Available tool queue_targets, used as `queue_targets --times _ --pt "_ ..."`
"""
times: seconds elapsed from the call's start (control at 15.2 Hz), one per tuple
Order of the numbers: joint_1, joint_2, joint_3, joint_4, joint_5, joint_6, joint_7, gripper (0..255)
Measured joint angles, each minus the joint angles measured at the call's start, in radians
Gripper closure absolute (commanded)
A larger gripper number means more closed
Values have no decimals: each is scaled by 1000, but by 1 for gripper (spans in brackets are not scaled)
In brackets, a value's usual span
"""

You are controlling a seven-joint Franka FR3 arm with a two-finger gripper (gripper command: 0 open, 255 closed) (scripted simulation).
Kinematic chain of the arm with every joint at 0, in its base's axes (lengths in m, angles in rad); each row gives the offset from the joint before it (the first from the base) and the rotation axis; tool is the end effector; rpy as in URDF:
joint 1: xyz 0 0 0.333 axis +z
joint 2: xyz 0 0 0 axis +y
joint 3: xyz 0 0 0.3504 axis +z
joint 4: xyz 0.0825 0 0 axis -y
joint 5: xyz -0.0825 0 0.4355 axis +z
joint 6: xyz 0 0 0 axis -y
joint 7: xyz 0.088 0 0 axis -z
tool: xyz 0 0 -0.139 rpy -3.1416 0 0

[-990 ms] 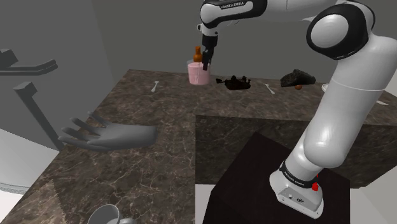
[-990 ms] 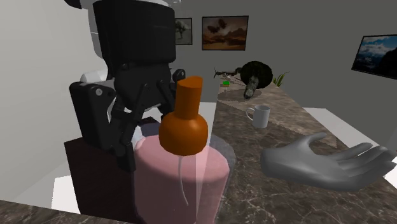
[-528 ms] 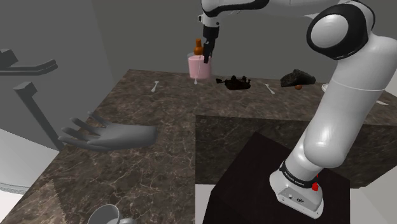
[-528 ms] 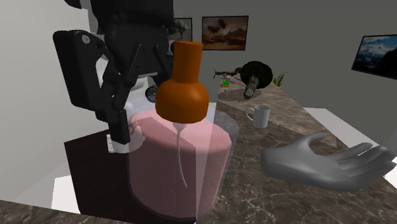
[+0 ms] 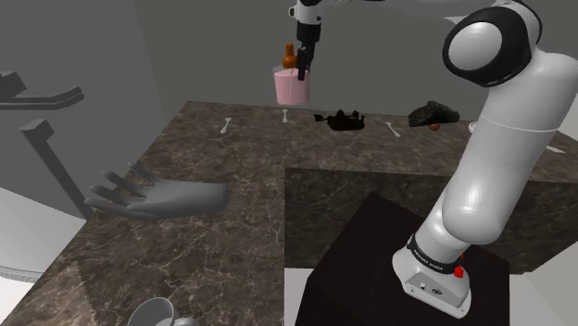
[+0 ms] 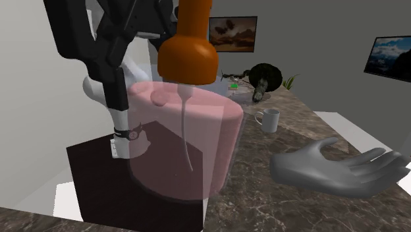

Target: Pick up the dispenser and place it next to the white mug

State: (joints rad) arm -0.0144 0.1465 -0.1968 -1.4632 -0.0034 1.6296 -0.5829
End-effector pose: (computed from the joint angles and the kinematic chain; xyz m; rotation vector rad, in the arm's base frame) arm 0.6482 -0.1303 0.5976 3.0492 0.5773 0.0134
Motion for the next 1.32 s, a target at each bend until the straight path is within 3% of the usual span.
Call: queue_targets --times 0.86,1.32 --pt "138 -274 131 -320 -42 39 269 255" --pt "206 -366 228 -406 -28 28 431 255"
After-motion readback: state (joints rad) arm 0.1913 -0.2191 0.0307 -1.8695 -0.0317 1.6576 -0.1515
